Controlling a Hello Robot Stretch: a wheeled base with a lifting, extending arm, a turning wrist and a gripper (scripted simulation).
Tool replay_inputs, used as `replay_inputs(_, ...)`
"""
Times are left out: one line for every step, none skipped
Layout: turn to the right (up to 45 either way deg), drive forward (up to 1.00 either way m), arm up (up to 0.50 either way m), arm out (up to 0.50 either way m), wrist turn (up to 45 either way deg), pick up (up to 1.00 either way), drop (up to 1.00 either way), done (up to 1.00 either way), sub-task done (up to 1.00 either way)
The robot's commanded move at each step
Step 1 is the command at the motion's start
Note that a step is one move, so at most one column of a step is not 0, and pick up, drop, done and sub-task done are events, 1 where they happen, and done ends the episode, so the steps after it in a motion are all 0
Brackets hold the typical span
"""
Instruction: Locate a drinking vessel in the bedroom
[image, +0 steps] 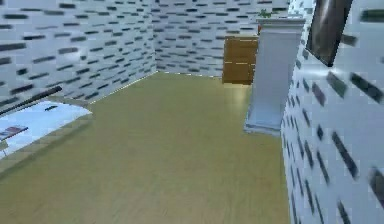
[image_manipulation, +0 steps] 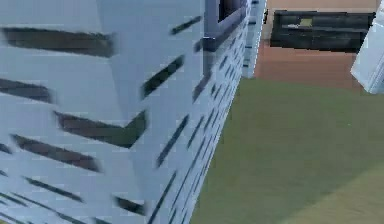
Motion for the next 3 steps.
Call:
replay_inputs(0.0, 1.00, 0.00, 0.00, 0.0, 0.00, 0.00, 0.00, 0.00)
replay_inputs(0.0, 1.00, 0.00, 0.00, 0.0, 0.00, 0.00, 0.00, 0.00)
replay_inputs(0.0, 0.30, 0.00, 0.00, 0.0, 0.00, 0.00, 0.00, 0.00)
